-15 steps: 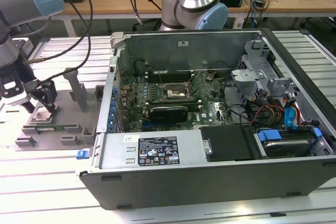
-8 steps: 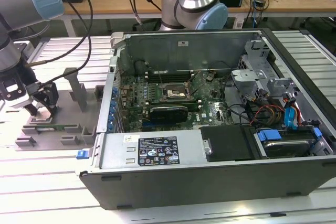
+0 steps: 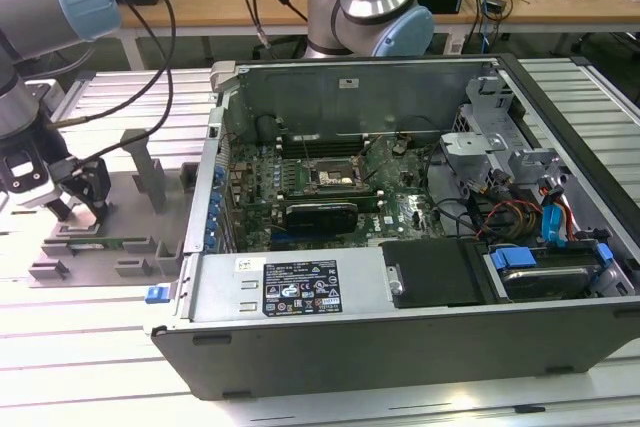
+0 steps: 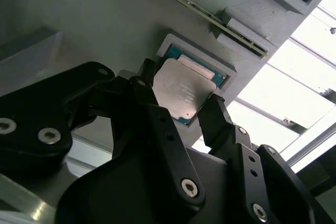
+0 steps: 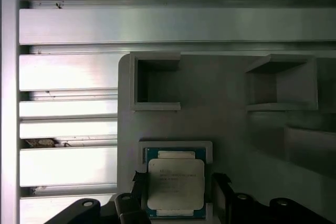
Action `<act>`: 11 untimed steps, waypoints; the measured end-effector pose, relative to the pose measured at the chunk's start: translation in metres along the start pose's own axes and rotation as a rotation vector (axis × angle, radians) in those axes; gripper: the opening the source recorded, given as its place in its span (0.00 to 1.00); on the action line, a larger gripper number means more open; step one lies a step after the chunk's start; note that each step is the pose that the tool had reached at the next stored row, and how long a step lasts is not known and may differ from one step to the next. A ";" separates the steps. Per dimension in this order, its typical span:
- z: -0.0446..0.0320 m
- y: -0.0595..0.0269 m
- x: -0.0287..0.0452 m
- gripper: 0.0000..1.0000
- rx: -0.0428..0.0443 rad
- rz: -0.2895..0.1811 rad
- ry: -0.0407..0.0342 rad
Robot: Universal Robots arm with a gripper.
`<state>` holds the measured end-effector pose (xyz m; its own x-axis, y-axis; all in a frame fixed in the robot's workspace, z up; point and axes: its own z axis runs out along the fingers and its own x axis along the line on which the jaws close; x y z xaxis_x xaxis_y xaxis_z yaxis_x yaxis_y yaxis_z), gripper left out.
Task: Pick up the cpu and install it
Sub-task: 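Pick up the cpu and move it towards the insertion slot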
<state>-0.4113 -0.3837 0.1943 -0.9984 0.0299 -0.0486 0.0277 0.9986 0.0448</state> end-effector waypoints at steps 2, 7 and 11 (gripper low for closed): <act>0.0021 -0.0001 0.0006 0.60 -0.0001 0.000 -0.0003; 0.0045 0.0003 0.0020 0.60 -0.0016 0.000 -0.0003; 0.0058 0.0012 0.0029 0.60 -0.0107 0.000 0.0002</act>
<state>-0.4138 -0.3821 0.1884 -0.9984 0.0304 -0.0484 0.0277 0.9981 0.0555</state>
